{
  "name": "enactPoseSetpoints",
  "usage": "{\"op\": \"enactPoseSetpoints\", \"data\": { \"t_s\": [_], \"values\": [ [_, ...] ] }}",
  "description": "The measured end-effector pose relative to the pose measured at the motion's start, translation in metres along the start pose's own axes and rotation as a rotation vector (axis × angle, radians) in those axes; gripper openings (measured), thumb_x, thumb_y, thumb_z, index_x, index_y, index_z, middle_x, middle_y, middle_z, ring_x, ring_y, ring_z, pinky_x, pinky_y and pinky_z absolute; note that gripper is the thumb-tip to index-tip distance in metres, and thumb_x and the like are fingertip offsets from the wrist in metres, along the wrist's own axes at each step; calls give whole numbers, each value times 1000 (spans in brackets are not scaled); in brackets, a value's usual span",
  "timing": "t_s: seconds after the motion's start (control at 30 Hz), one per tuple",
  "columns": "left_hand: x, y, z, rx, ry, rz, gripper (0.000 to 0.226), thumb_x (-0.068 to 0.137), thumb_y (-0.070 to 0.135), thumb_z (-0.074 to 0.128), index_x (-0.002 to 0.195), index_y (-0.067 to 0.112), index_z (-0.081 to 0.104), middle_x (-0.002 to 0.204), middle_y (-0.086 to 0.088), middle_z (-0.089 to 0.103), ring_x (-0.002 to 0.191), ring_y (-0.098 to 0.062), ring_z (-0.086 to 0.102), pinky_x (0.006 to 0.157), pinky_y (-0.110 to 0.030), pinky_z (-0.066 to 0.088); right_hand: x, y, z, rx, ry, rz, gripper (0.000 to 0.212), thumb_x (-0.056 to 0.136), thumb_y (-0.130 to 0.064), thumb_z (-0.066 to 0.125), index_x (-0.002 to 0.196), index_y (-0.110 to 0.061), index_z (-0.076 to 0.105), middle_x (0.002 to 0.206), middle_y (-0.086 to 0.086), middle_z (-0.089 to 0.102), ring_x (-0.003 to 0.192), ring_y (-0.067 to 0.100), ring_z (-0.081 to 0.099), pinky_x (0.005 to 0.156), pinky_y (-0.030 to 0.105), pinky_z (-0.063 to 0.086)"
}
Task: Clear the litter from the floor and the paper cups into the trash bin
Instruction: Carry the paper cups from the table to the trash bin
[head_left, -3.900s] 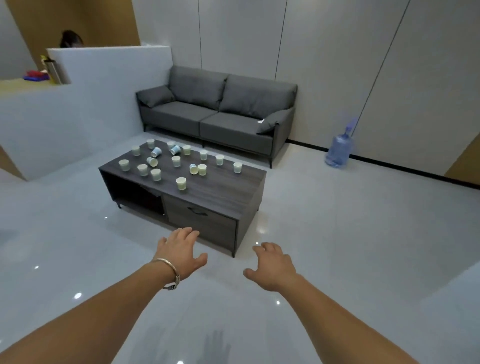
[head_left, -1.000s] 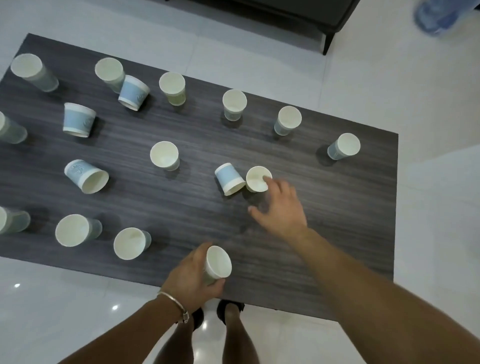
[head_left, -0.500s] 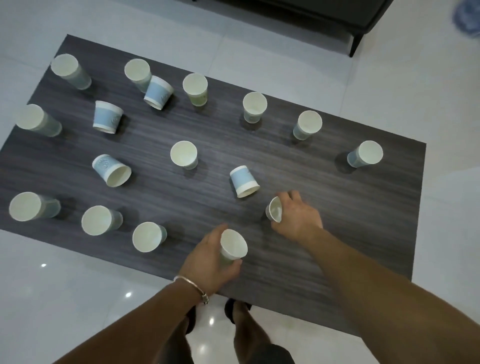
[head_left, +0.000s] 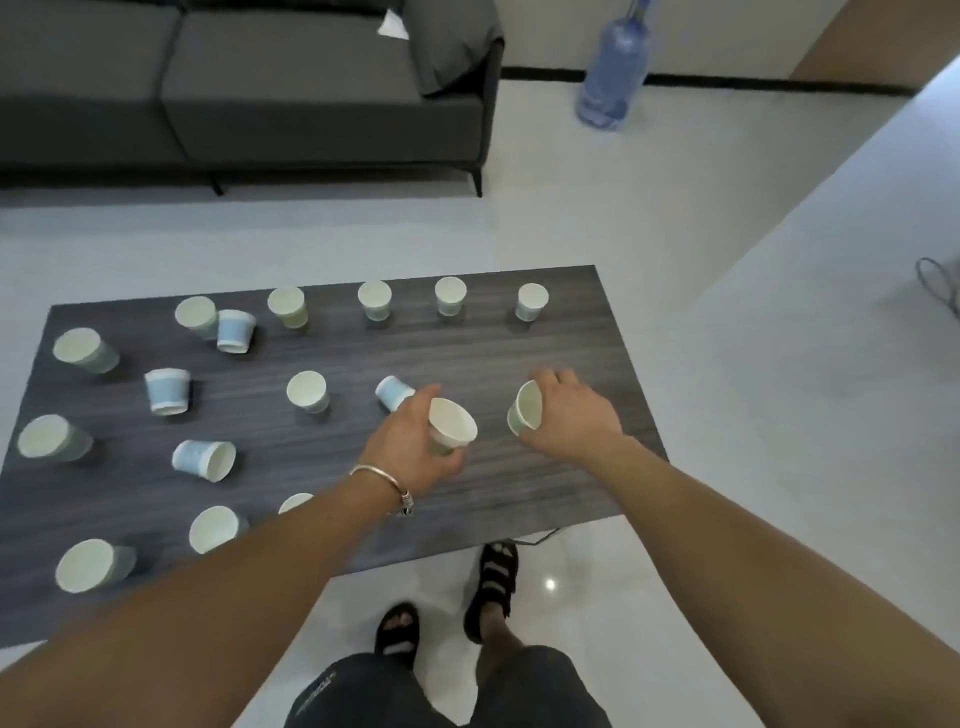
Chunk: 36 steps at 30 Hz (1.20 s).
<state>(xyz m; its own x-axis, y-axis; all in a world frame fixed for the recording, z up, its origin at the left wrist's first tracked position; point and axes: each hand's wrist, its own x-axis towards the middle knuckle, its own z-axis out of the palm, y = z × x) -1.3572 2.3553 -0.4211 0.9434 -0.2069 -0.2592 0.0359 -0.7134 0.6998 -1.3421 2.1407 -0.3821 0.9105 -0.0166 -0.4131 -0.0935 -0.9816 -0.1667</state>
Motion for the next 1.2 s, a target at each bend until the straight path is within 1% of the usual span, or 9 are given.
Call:
{"op": "enactPoseSetpoints", "data": {
  "t_s": [0.1,0.2,0.4,0.53,0.6,0.7,0.83,1.1,1.2],
  "values": [
    [-19,37,-5,85,-48,107,86,70,34,74,143,20,29,134,-5,46,116,-24,49,93,-33,43,-64,22,-10,85,45,94,71,78,-49,68,136,-23,36,132,5,43,115,29,51,86,39,46],
    [-41,83,8,174,-111,199,85,74,35,71,144,18,28,138,-7,42,120,-26,48,97,-34,42,-127,57,-18,180,131,197,74,79,-51,66,141,-24,35,134,5,43,118,29,51,89,39,47],
    [-100,188,81,309,-268,473,80,76,42,67,144,20,30,140,-3,40,124,-24,46,99,-36,41,-262,153,-15,288,266,461,75,81,-50,65,144,-27,32,135,5,43,118,30,52,92,40,47],
    [-148,278,162,323,-322,672,80,74,40,69,142,21,33,139,-2,42,125,-25,44,101,-35,40,-372,231,17,343,321,669,77,80,-47,66,145,-26,31,135,4,42,118,28,51,88,37,44],
    [-182,319,211,320,-383,739,82,72,36,71,142,21,32,139,-4,42,123,-26,45,101,-36,40,-436,271,39,365,312,779,79,80,-47,67,146,-26,30,135,4,42,117,28,51,87,37,45],
    [-244,370,286,299,-494,834,84,70,35,73,142,23,31,135,-4,41,117,-26,49,95,-37,45,-533,322,76,406,284,946,80,80,-46,67,146,-25,29,136,5,41,118,28,50,88,37,45],
    [-325,420,368,288,-637,961,85,69,36,71,142,29,28,132,-1,40,111,-25,51,90,-37,48,-645,368,117,477,236,1150,78,80,-48,65,145,-25,29,135,5,41,118,28,51,87,37,44],
    [-434,519,511,334,-842,1229,81,69,35,73,139,27,35,130,0,40,107,-24,53,85,-29,47,-789,439,167,615,322,1432,76,81,-48,64,144,-23,30,131,5,43,116,28,53,90,38,47],
    [-463,549,568,353,-905,1303,78,68,34,74,136,25,38,128,0,41,105,-25,54,82,-28,47,-819,473,187,677,290,1513,79,80,-49,65,145,-23,29,132,6,42,117,28,52,90,37,47]
  ]
}}
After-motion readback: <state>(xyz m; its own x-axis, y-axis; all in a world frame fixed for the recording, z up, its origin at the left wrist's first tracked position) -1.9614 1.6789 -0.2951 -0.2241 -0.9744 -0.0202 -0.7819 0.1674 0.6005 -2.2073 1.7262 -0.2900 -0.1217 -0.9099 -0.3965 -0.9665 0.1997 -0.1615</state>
